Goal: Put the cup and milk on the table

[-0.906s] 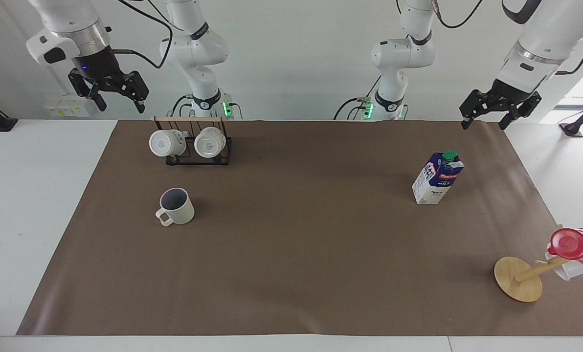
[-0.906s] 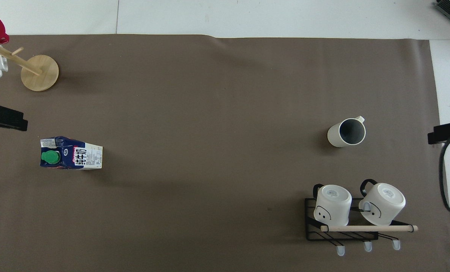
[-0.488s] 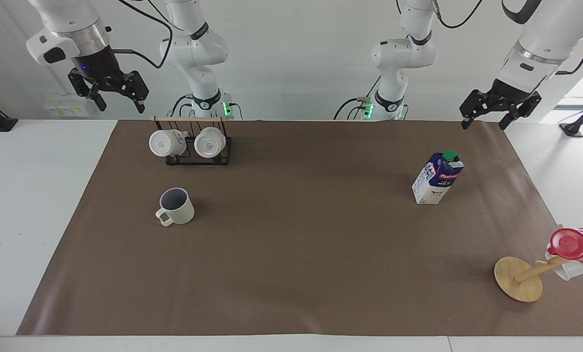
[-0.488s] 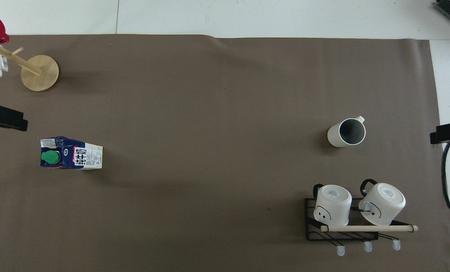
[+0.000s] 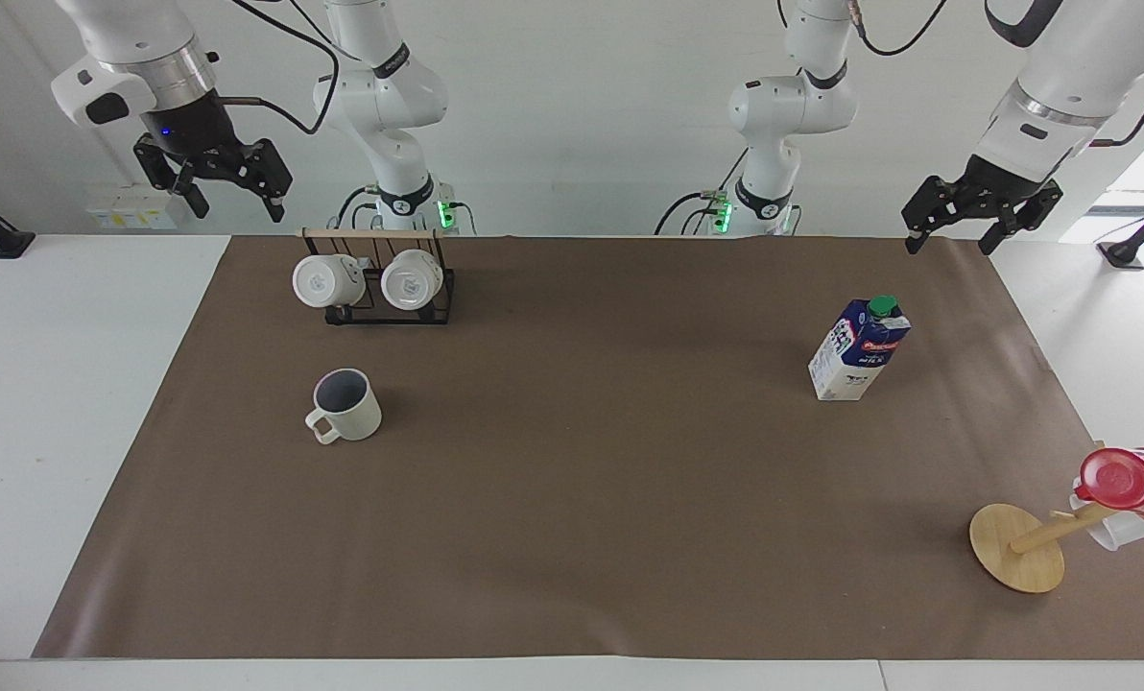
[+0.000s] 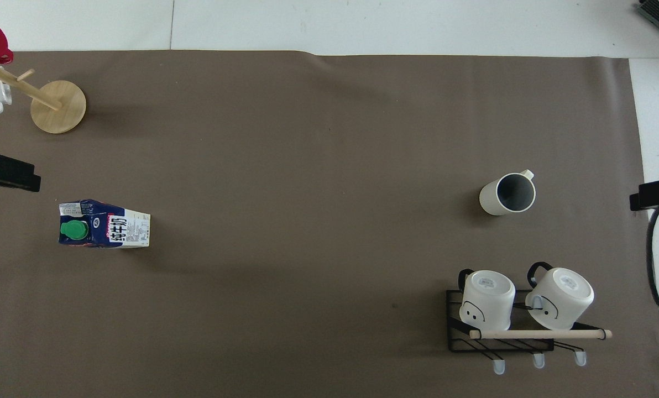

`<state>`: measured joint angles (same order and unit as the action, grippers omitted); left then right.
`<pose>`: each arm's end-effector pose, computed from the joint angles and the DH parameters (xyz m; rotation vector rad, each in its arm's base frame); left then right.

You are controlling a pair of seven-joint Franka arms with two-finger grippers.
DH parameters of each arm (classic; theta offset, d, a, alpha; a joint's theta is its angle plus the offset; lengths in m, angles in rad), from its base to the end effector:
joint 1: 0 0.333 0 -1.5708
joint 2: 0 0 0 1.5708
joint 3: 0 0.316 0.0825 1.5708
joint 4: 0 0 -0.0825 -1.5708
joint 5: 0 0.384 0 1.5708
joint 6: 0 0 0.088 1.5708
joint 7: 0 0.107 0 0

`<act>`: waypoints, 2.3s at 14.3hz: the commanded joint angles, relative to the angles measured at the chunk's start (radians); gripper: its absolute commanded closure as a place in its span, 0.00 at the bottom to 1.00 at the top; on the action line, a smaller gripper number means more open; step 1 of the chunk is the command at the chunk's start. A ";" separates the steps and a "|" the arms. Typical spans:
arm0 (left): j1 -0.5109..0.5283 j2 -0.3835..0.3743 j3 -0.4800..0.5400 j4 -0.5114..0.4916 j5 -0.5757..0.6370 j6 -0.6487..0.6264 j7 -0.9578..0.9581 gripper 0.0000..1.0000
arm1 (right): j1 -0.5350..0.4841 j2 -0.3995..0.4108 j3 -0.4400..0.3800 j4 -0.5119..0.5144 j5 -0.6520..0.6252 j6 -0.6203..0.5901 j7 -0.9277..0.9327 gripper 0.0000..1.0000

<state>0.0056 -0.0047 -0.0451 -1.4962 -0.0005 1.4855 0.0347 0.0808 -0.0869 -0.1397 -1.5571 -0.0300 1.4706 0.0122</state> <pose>0.5442 -0.0216 0.6545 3.1391 -0.1166 -0.0094 0.5155 -0.0377 0.6682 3.1217 -0.1149 -0.0014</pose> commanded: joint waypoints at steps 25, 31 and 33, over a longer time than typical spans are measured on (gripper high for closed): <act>0.011 0.003 -0.004 0.020 -0.015 -0.017 -0.004 0.00 | -0.012 -0.025 0.008 -0.026 0.005 0.010 0.006 0.00; 0.011 0.003 -0.004 0.020 -0.015 -0.017 -0.002 0.00 | -0.010 -0.031 0.009 -0.040 0.007 0.010 0.014 0.00; 0.011 0.005 -0.004 0.020 -0.015 -0.017 -0.002 0.00 | -0.010 -0.039 0.009 -0.069 0.008 0.010 0.014 0.00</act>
<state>0.0056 -0.0047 -0.0451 -1.4962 -0.0005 1.4855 0.0347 0.0808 -0.0892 -0.1396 -1.5684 -0.0296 1.4701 0.0122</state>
